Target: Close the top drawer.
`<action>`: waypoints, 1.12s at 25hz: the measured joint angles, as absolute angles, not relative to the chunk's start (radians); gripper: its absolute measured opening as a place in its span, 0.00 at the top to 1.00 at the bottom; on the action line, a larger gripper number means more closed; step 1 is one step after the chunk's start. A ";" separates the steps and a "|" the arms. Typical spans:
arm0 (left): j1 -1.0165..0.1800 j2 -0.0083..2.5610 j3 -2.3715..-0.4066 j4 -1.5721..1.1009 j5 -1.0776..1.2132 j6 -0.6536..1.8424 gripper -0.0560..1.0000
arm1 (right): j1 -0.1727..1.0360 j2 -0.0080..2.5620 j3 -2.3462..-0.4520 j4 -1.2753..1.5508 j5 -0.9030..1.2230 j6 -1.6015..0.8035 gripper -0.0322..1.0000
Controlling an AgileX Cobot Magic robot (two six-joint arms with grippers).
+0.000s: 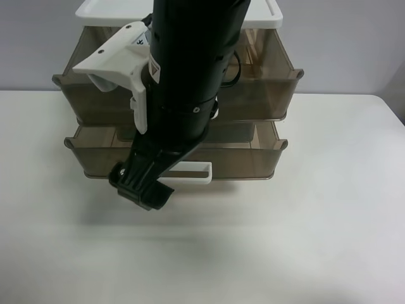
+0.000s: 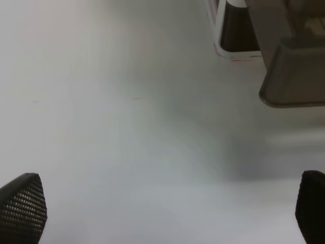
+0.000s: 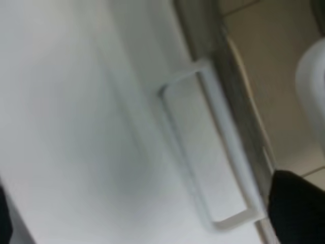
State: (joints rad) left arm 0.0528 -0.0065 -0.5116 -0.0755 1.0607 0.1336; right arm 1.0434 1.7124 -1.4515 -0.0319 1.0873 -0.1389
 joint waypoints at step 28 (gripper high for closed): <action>0.053 -0.007 -0.512 -0.076 1.061 0.134 0.01 | 0.787 1.719 -1.451 -0.022 0.691 -0.213 0.01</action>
